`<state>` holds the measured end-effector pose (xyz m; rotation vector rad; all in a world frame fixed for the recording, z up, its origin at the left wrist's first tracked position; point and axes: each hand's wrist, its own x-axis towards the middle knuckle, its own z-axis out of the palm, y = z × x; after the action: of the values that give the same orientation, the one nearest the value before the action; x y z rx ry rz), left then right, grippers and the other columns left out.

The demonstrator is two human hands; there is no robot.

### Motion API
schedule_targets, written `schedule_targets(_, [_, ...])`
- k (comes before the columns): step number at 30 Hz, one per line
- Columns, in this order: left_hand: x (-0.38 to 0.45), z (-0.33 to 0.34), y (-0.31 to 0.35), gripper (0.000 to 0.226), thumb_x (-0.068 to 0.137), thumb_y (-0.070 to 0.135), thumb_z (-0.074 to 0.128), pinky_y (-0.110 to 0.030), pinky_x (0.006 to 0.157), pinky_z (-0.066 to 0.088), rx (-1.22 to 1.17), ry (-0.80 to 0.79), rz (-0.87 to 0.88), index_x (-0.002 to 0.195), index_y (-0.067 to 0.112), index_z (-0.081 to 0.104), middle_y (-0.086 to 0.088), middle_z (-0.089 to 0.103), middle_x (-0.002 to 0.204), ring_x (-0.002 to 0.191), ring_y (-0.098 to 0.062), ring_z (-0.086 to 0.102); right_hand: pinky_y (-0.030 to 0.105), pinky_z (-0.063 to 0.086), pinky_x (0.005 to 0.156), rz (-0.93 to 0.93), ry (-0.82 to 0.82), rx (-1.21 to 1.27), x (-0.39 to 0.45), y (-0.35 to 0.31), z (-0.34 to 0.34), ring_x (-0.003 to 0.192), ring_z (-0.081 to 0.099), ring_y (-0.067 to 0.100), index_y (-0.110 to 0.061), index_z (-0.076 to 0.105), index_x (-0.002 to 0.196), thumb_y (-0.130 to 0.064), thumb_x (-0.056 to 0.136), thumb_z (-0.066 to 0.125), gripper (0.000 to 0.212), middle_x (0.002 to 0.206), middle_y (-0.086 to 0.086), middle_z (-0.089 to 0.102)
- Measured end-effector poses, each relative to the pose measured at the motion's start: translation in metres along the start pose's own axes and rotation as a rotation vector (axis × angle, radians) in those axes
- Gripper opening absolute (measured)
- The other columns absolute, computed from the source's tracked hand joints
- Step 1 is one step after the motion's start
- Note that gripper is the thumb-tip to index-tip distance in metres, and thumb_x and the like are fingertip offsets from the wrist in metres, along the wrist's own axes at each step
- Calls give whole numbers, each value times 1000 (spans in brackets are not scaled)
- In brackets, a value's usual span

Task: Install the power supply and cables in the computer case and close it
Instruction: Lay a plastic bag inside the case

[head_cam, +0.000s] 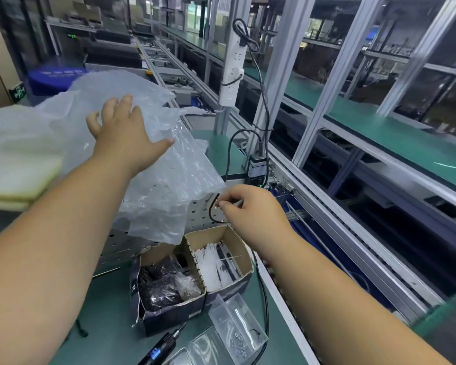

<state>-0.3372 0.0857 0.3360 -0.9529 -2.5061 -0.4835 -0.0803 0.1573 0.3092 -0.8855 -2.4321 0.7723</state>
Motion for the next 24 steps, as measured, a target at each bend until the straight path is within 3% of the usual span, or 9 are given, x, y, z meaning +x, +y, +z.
schedule_targets(5, [-36, -10, 26, 81, 80, 67, 53, -46, 102, 17, -70, 199, 224, 135, 8, 48, -7, 29, 154, 139, -27, 22, 33, 53, 64, 68, 46, 212, -3, -3, -7, 66, 58, 3, -32, 72, 83, -29, 86, 58, 15, 75, -15, 68])
schedule_targets(8, [-58, -11, 32, 74, 83, 61, 53, -45, 102, 19, -92, 232, 298, 136, 10, 48, -7, 33, 153, 138, -28, 27, 35, 55, 75, 115, 74, 371, -3, -5, -9, 83, 65, 5, -33, 73, 89, -34, 85, 56, 18, 88, -17, 71])
schedule_targets(10, [-72, -8, 31, 69, 84, 58, 51, -44, 100, 21, -108, 235, 336, 134, 10, 52, -6, 38, 151, 136, -28, 32, 38, 55, 84, 172, 102, 471, 1, -4, -8, 88, 66, 13, -32, 71, 93, -35, 88, 57, 15, 93, -10, 72])
schedule_targets(12, [-85, -5, 27, 66, 82, 55, 52, -42, 99, 21, -122, 225, 372, 131, 10, 57, -4, 42, 149, 134, -27, 38, 36, 56, 83, 221, 96, 565, 6, -5, -8, 88, 65, 16, -31, 67, 98, -35, 92, 57, 12, 99, -2, 71])
schedule_targets(15, [-100, -4, 17, 57, 82, 48, 56, -40, 99, 22, -147, 226, 419, 127, 12, 61, -1, 46, 147, 130, -24, 43, 29, 57, 80, 256, 39, 730, 18, -13, -3, 95, 66, 15, -21, 59, 121, -38, 93, 61, 33, 115, 3, 65])
schedule_targets(19, [-112, -9, 4, 46, 83, 43, 60, -40, 99, 24, -219, 258, 483, 122, 18, 65, 6, 49, 144, 127, -19, 47, 37, 60, 84, 314, -43, 923, 43, -36, 10, 103, 66, 25, -15, 38, 144, -43, 88, 69, 70, 127, 11, 54])
schedule_targets(21, [-118, -12, -2, 44, 83, 41, 63, -37, 100, 24, -259, 266, 534, 121, 19, 66, 8, 50, 143, 126, -18, 48, 39, 60, 84, 414, -101, 1110, 55, -48, 14, 102, 68, 31, -11, 47, 137, -41, 85, 74, 66, 126, 15, 55])
schedule_targets(24, [-128, -18, -9, 47, 82, 38, 64, -40, 102, 25, -306, 224, 592, 125, 19, 64, 8, 49, 144, 129, -18, 47, 37, 61, 78, 519, -127, 1263, 66, -61, 21, 83, 71, 28, -8, 61, 103, -24, 86, 75, 27, 106, 17, 63])
